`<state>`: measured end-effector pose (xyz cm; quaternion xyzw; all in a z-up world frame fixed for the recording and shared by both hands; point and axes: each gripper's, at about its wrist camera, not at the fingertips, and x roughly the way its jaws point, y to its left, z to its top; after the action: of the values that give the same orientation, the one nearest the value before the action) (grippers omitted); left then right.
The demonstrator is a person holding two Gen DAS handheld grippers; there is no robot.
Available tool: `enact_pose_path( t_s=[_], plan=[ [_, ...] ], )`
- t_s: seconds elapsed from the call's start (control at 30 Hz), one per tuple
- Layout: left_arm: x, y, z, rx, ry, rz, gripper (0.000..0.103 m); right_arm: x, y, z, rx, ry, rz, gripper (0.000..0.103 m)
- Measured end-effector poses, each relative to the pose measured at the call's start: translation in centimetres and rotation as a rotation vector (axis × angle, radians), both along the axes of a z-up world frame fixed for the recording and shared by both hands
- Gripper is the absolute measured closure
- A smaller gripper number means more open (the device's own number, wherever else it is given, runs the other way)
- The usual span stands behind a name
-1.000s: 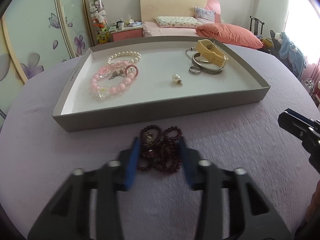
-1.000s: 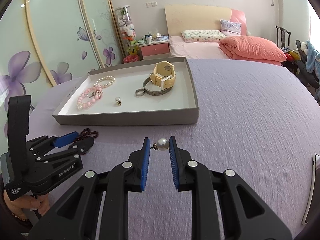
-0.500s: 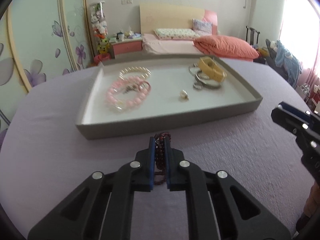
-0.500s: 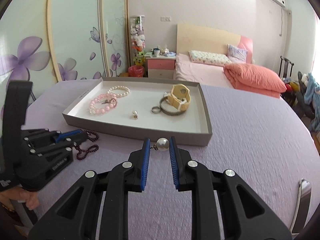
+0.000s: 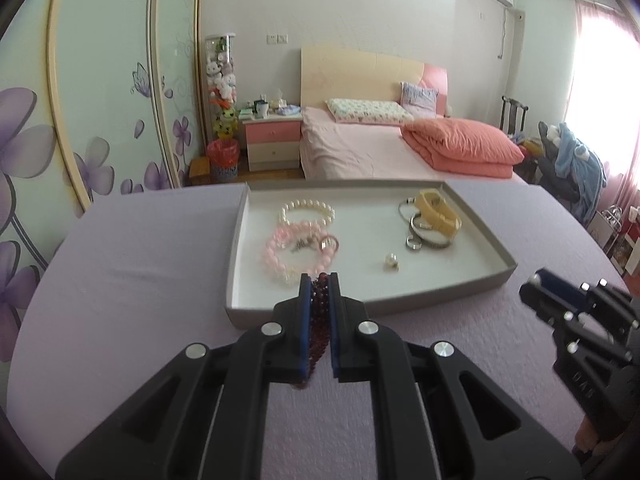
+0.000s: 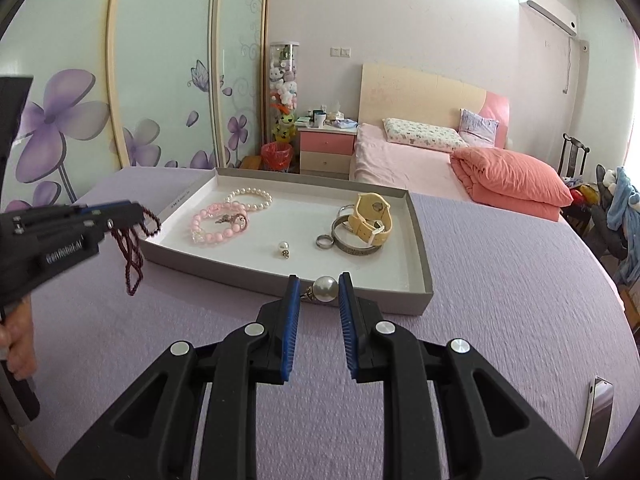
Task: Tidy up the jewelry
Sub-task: 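Grasp the dark red bead bracelet with the left tool while the right tool holds the earring, then carry the earring and red bracelet into the tray and open both tools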
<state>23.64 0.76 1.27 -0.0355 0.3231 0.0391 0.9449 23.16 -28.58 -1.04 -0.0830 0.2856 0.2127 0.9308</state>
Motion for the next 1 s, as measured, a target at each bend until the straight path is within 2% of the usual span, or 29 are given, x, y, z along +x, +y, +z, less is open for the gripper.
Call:
enact_pose_path(
  t_s=[0.23, 0.43, 0.73, 1.0],
  plan=[
    [1.3, 0.0, 2.8, 0.048, -0.071, 0.018, 0.095, 0.4, 0.3, 0.5, 0.006, -0.010, 0.001, 0.083],
    [3.3, -0.4, 4.0, 0.092, -0.108, 0.025, 0.095, 1.4, 0.2, 0.8, 0.007, -0.014, -0.006, 0.083],
    [6.9, -1.0, 3.7, 0.110, -0.109, 0.027, 0.095, 3.7, 0.3, 0.7, 0.011, -0.005, -0.013, 0.083],
    [10.1, -0.9, 2.2, 0.106, -0.082, 0.031, 0.095, 5.8, 0.3, 0.3, 0.009, 0.010, -0.023, 0.083]
  ],
)
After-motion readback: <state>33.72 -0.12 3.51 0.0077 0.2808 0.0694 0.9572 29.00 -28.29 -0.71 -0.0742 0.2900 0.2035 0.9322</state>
